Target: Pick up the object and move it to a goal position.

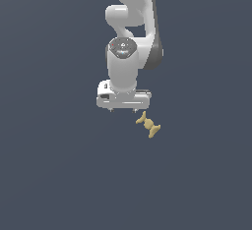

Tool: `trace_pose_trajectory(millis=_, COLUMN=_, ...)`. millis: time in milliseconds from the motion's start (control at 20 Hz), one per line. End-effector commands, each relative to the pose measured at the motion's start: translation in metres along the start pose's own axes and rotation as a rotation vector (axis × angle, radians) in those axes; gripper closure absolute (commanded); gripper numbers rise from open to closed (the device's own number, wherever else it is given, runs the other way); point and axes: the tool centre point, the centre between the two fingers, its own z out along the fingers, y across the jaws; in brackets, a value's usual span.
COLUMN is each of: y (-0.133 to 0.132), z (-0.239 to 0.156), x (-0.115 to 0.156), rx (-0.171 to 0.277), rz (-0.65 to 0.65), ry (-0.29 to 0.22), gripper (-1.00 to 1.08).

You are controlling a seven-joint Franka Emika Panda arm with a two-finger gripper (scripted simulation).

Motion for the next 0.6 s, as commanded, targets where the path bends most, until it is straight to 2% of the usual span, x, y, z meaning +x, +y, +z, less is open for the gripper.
trace_pose_trajectory(millis=0, y=0.000, z=0.000, x=0.000, rx=0.000, rz=0.000, ry=0.000, gripper=-0.92)
trace_pose_trajectory(millis=550, y=0.000, z=0.019, x=-0.004, rx=0.026, rz=0.035, ry=-0.023, gripper=-0.92)
